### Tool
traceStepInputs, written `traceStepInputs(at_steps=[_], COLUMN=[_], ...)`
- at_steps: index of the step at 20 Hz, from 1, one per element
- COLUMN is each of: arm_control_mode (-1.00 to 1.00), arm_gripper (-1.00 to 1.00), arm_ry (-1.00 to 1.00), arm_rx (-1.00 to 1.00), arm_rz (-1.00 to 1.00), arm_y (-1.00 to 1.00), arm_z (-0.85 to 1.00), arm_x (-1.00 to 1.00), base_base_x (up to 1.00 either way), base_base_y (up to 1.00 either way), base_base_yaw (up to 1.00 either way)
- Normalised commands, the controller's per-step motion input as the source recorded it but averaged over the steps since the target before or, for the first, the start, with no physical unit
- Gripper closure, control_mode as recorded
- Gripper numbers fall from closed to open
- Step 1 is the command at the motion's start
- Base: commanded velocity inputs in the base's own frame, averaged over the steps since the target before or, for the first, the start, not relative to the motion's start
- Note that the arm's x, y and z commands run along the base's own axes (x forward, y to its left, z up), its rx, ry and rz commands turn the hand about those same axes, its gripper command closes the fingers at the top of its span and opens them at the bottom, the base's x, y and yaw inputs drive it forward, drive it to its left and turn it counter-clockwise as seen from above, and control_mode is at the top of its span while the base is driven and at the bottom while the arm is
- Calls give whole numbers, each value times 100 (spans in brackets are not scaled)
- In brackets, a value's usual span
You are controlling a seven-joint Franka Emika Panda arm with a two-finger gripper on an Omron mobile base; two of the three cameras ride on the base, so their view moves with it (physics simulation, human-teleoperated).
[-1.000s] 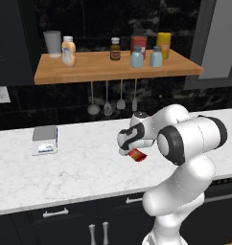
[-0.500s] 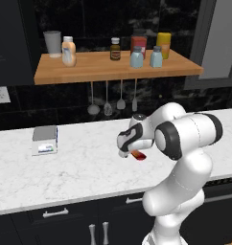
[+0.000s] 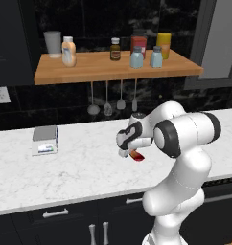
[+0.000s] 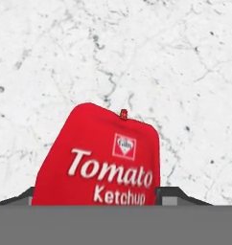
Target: Put the shaker and condiment bottle from the counter next to their counterparts in the cabinet.
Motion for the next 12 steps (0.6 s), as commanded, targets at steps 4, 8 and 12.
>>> traceStepInputs(at_steps=[4, 8, 12], arm_control_mode=[-100, -100, -100], arm_gripper=[100, 100, 100], arm_ry=[0, 0, 0], arm_rx=[0, 0, 0], arm_rz=[0, 0, 0], arm_y=[-4, -3, 0], arm_z=[-12, -4, 15], arm_x=[0, 0, 0], base_base_x=[0, 0, 0], base_base_y=[0, 0, 0], base_base_yaw=[0, 0, 0])
